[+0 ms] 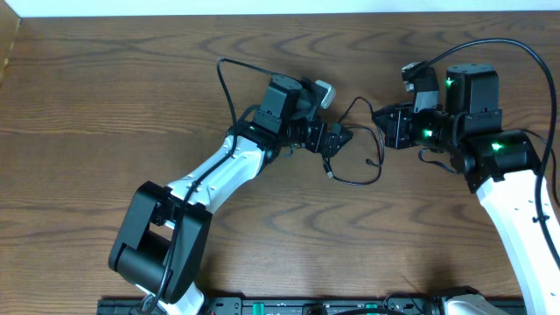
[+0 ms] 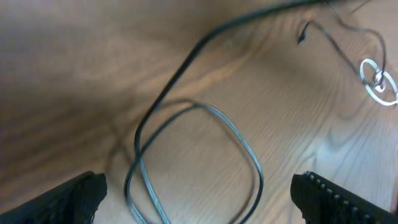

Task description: Untangle cables

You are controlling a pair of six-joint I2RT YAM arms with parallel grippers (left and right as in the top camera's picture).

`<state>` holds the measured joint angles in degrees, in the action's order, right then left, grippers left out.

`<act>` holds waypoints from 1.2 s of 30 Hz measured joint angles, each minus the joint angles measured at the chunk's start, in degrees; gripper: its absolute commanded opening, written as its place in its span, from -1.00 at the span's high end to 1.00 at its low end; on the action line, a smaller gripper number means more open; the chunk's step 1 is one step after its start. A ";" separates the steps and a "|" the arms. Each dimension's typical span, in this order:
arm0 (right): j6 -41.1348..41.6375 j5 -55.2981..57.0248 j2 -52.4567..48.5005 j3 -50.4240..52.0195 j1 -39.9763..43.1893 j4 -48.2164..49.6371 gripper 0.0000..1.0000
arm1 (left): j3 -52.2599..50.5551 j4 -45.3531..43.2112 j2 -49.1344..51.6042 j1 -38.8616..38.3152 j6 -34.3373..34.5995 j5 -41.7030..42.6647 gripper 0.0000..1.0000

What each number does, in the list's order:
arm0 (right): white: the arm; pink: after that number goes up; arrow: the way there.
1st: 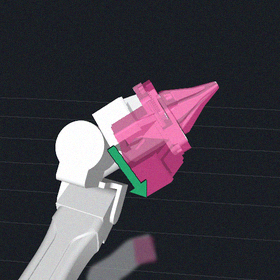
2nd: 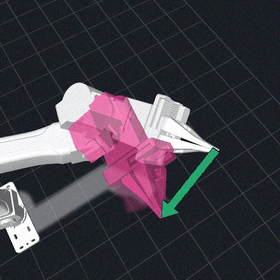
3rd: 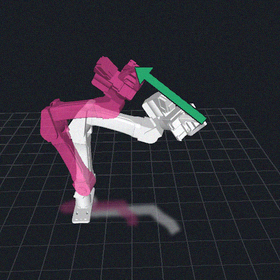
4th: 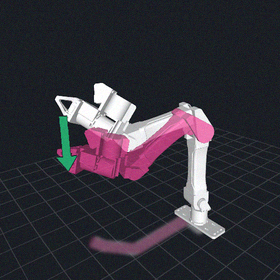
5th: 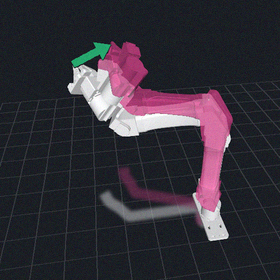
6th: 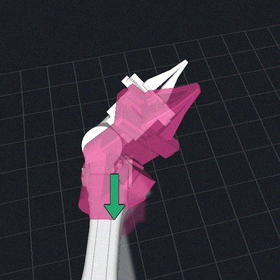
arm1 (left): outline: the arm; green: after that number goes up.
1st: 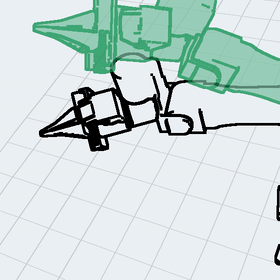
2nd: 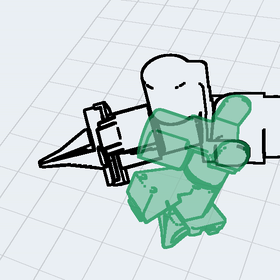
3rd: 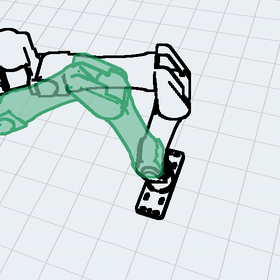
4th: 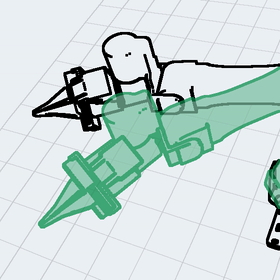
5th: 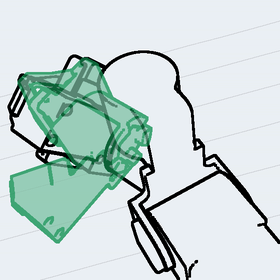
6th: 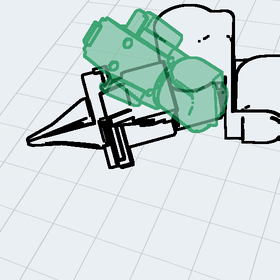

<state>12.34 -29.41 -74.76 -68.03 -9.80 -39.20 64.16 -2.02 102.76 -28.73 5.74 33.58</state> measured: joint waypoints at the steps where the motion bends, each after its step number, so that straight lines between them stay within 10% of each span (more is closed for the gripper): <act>1: 0.00 -0.83 0.24 0.00 0.00 -0.02 0.98 | 0.00 -0.83 0.00 -0.02 0.00 0.04 -1.00; 23: -0.44 -7.50 5.84 0.00 0.00 -2.14 0.98 | 0.00 -10.80 4.63 -3.21 -0.02 0.48 -0.78; 33: -0.48 -8.63 8.24 0.00 1.05 -2.10 0.98 | 0.00 -9.18 4.63 -3.21 -0.15 -1.29 0.62; 36: -0.48 -8.70 8.39 0.00 2.21 -2.14 0.98 | -0.02 -7.37 4.63 -3.21 -0.66 -1.57 0.71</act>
<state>11.86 -38.11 -66.37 -68.03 -7.60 -41.34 64.14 -9.39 107.39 -31.94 5.08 32.01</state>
